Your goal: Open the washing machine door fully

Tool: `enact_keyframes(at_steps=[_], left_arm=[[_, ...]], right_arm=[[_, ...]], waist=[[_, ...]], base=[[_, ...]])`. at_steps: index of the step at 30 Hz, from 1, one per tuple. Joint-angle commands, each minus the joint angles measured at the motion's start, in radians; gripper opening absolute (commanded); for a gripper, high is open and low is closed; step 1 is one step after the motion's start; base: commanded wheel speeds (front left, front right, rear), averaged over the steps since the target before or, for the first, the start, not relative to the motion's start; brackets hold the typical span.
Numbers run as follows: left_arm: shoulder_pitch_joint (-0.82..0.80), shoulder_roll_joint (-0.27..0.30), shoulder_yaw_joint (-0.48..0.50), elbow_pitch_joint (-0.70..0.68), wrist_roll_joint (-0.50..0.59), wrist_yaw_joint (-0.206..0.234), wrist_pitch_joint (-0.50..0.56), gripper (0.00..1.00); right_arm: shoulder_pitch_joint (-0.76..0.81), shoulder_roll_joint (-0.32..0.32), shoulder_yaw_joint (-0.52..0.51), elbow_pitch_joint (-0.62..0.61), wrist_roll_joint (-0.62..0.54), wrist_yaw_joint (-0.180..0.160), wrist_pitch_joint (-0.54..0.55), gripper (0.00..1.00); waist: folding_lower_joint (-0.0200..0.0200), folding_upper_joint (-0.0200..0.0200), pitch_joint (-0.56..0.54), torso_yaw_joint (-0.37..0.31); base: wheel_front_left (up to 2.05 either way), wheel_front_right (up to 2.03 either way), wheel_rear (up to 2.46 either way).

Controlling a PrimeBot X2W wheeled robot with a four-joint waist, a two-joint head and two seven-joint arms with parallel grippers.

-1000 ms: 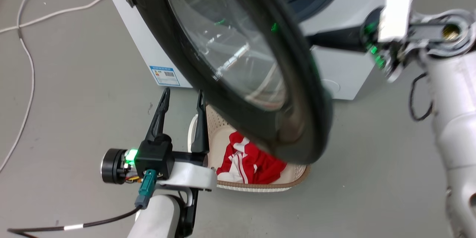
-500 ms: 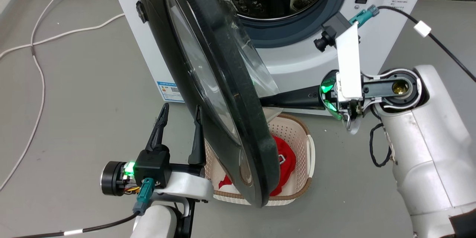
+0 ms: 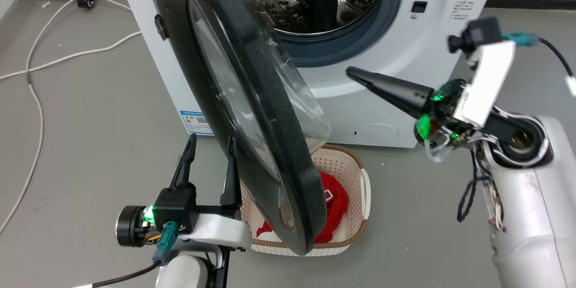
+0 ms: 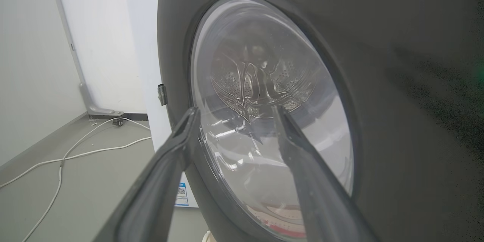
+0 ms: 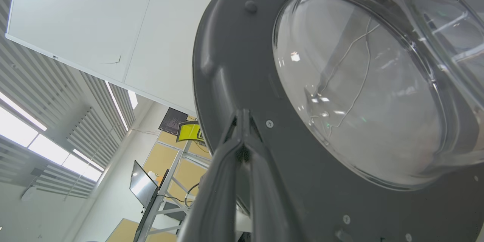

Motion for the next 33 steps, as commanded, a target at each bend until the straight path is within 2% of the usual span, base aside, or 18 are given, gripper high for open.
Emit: enact_keyframes(at_steps=[1, 7, 12, 14, 15, 20, 23, 30, 33], left_arm=[[0.016, 0.0, 0.008, 0.0, -0.004, 0.002, -0.002, 1.0], [0.041, 0.001, 0.046, 0.005, 0.011, -0.007, -0.002, 1.0], [0.058, 0.003, 0.073, 0.005, 0.021, -0.01, -0.002, 1.0], [0.062, 0.003, 0.08, 0.008, 0.023, -0.015, -0.002, 1.0], [0.064, 0.003, 0.084, 0.008, 0.024, -0.017, -0.002, 1.0], [0.073, 0.002, 0.099, 0.014, 0.02, -0.019, -0.002, 1.0], [0.074, 0.002, 0.103, 0.017, 0.019, -0.023, -0.002, 1.0], [0.068, 0.001, 0.103, 0.019, 0.024, -0.026, -0.002, 1.0], [0.066, 0.0, 0.102, 0.019, 0.026, -0.025, -0.002, 1.0]], right_arm=[[0.049, 0.001, -0.027, -0.025, 0.002, 0.0, -0.037, 0.0], [0.217, -0.003, -0.155, -0.13, 0.002, 0.0, -0.194, 0.0], [0.346, -0.01, -0.203, -0.199, -0.087, 0.0, -0.312, 0.0], [0.406, -0.007, -0.222, -0.226, -0.115, 0.0, -0.376, 0.75], [0.432, -0.004, -0.226, -0.238, -0.122, 0.0, -0.405, 1.0], [0.544, 0.001, -0.233, -0.283, -0.211, 0.0, -0.587, 1.0], [0.584, 0.001, -0.217, -0.298, -0.313, 0.0, -0.715, 1.0], [0.619, -0.019, -0.188, -0.324, -0.696, 0.0, -1.036, 1.0], [0.625, -0.04, -0.179, -0.337, -0.889, 0.0, -1.133, 1.0]], waist=[[0.0002, 0.0, -0.007, -0.014], [0.0002, 0.0, -0.028, -0.059], [0.0002, 0.0, -0.034, -0.085], [0.0002, 0.0, -0.04, -0.092], [0.0002, 0.0, -0.042, -0.094], [0.0002, 0.0, -0.049, -0.097], [0.0002, 0.0, -0.051, -0.096], [0.0002, 0.0, -0.048, -0.092], [0.0002, 0.0, -0.047, -0.091]], base=[[0.0, 0.0, 0.0], [0.0, 0.0, 0.0], [0.0, 0.0, 0.0], [0.0, 0.0, 0.0], [0.0, 0.0, 0.0], [0.0, 0.0, 0.0], [0.0, 0.0, 0.0], [0.0, 0.0, 0.0], [0.0, 0.0, 0.0]])
